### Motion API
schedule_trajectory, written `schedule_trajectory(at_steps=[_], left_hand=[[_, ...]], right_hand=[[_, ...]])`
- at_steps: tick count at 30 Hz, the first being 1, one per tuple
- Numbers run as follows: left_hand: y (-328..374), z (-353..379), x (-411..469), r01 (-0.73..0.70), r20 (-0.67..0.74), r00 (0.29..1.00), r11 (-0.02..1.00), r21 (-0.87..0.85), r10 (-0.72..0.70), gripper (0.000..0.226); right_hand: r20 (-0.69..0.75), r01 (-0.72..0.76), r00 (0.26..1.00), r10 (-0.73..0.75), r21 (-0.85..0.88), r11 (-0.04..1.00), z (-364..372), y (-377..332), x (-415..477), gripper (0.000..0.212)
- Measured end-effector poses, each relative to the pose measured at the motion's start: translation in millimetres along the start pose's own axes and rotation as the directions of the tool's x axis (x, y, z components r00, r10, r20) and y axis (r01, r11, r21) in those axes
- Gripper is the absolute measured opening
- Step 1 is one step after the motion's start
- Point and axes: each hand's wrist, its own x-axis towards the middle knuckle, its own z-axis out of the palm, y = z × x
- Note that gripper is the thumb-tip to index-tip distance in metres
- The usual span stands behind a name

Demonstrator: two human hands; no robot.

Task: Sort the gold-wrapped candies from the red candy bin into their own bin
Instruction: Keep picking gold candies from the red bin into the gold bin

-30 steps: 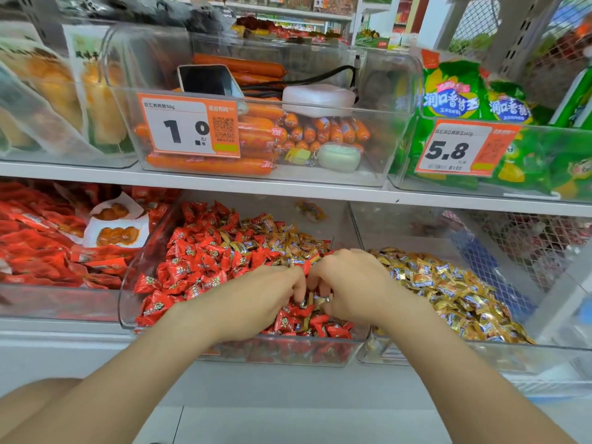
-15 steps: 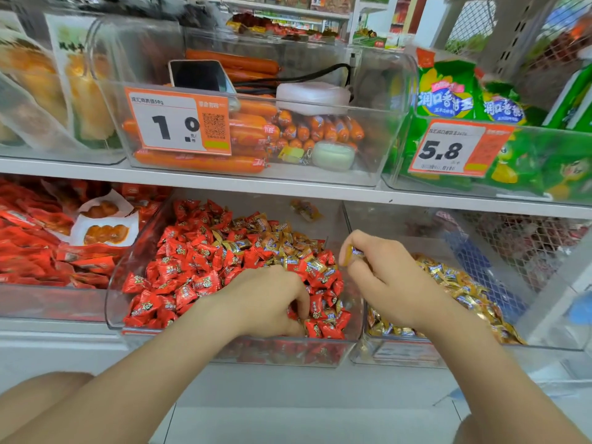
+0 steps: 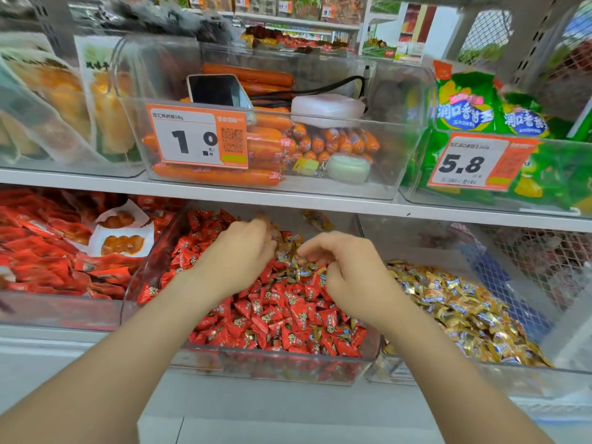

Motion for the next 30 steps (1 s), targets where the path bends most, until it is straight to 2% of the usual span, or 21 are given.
schedule_trajectory(at_steps=[1, 4, 5, 7, 8, 9, 11, 14, 16, 19, 24, 30], left_hand=[[-10.1, 1.1, 6.6, -0.006, 0.01, 1.0, 1.0, 0.0, 0.006, 0.004], [-32.2, 1.2, 21.1, -0.037, 0.109, 0.994, 0.997, 0.07, 0.029, 0.032], [-38.6, 1.5, 23.3, -0.044, 0.136, 0.99, 0.993, 0.108, 0.029, 0.035], [-47.9, 1.1, 24.9, -0.054, 0.183, 0.983, 0.985, 0.163, 0.024, 0.032], [-51.4, 0.6, 25.1, -0.056, 0.207, 0.978, 0.983, 0.174, 0.019, 0.03], [-53.1, -1.1, 24.9, -0.056, 0.235, 0.972, 0.982, 0.178, 0.013, 0.028], [-56.0, -2.6, 24.2, -0.048, 0.302, 0.953, 0.984, 0.173, -0.007, 0.035], [-60.7, 0.7, 22.8, -0.084, 0.375, 0.927, 0.987, 0.137, 0.027, 0.043], [-61.8, 2.6, 21.1, -0.099, 0.406, 0.911, 0.993, 0.059, 0.067, 0.051], [-57.0, 5.0, 18.7, -0.139, 0.427, 0.896, 0.99, 0.016, 0.119, 0.059], [-48.4, 8.8, 14.2, -0.154, 0.348, 0.932, 0.98, 0.126, 0.102, 0.034], [-43.6, -16.8, -0.7, -0.092, 0.23, 0.969, 0.996, 0.016, 0.086, 0.021]], right_hand=[[0.014, -0.059, 0.998, 0.059, 0.006, 0.998, 6.7, -1.6, 6.4, 0.055], [-0.068, -0.284, 0.958, 0.279, -0.072, 0.956, 26.2, 1.4, 31.3, 0.029], [-0.076, -0.33, 0.943, 0.323, -0.116, 0.937, 31.0, 2.5, 40.1, 0.029], [-0.013, -0.323, 0.944, 0.33, -0.256, 0.911, 39.4, 4.8, 54.5, 0.025], [0.045, -0.281, 0.949, 0.313, -0.34, 0.897, 43.0, 7.2, 60.8, 0.018], [0.11, -0.234, 0.947, 0.302, -0.409, 0.882, 45.7, 10.5, 66.3, 0.02], [0.234, -0.171, 0.923, 0.304, -0.459, 0.872, 50.5, 19.4, 75.9, 0.051], [0.348, -0.153, 0.891, 0.292, -0.374, 0.915, 58.4, 23.8, 86.3, 0.083], [0.437, -0.17, 0.85, 0.296, -0.303, 0.938, 63.5, 24.6, 90.7, 0.095], [0.502, -0.169, 0.806, 0.314, -0.313, 0.935, 63.6, 28.2, 93.9, 0.105], [0.431, -0.15, 0.854, 0.29, -0.331, 0.932, 63.7, 33.7, 87.3, 0.073], [0.341, -0.173, 0.917, 0.206, -0.125, 0.977, 36.6, 24.1, 62.4, 0.041]])
